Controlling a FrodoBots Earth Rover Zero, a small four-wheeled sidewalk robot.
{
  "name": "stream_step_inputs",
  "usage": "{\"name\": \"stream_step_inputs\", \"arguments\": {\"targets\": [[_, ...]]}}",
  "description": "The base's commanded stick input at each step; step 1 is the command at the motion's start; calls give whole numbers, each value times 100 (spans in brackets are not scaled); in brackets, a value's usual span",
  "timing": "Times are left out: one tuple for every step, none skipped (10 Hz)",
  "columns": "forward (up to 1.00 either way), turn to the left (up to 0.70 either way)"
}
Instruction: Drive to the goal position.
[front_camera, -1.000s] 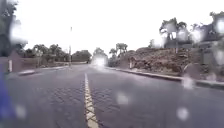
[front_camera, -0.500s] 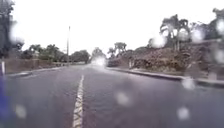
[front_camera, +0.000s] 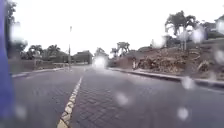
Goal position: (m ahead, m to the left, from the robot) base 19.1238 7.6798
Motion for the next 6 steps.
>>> {"name": "stream_step_inputs", "arguments": {"targets": [[100, 0], [100, 0], [100, 0], [100, 0], [100, 0], [100, 2]]}}
